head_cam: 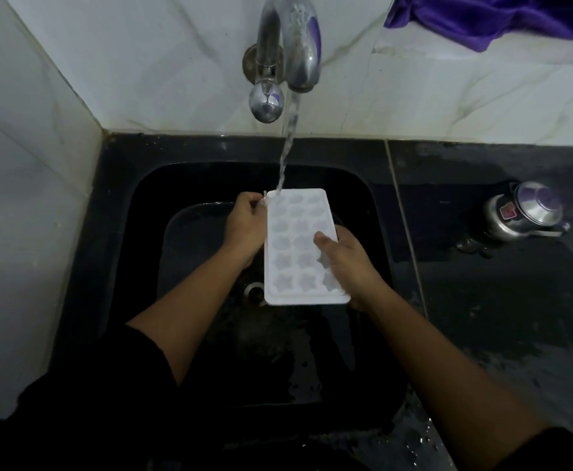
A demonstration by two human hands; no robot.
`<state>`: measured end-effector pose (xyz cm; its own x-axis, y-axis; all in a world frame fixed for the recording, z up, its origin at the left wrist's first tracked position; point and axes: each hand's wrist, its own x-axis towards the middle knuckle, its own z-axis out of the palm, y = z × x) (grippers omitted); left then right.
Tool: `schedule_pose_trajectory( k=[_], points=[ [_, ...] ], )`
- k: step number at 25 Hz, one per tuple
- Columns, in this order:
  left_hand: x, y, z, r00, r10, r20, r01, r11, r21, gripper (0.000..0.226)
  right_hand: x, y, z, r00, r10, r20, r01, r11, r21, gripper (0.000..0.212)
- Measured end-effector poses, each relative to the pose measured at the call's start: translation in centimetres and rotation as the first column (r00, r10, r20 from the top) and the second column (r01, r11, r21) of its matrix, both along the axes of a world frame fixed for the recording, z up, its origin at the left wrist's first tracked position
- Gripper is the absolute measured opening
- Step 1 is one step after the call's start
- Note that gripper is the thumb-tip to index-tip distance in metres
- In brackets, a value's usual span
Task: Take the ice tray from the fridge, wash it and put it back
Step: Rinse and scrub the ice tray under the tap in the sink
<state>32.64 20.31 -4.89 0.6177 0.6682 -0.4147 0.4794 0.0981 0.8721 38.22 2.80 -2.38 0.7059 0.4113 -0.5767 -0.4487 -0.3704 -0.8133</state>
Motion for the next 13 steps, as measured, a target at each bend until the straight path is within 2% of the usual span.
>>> schedule_pose_trajectory(
  k=[4, 8, 11, 13],
  points=[
    [-2.0, -3.7, 0.6, 0.990, -0.134, 0.037, 0.135, 0.990, -0.048, 0.033, 2.1, 0.3, -0.4, 0.990, -0.141, -0.013, 0.141, 0.990, -0.014, 0.032],
    [-4.0, -3.9, 0.2, 0.989, -0.099, 0.109, 0.124, 0.959, -0.256, 0.040, 2.1, 0.8, -0.8, 0.983, -0.168, -0.074, 0.168, 0.986, -0.007, 0.033],
    [-3.2, -2.4, 0.3, 0.997, -0.070, 0.037, 0.075, 0.982, -0.172, 0.042, 1.4, 1.5, -0.1, 0.989, -0.122, -0.085, 0.124, 0.992, 0.021, 0.031],
    [-2.3, -1.3, 0.4, 0.999, -0.045, -0.012, 0.044, 0.995, -0.089, 0.040, 0.9, 1.4, 0.4, 0.999, -0.040, -0.020, 0.040, 0.999, 0.018, 0.029]
  ],
)
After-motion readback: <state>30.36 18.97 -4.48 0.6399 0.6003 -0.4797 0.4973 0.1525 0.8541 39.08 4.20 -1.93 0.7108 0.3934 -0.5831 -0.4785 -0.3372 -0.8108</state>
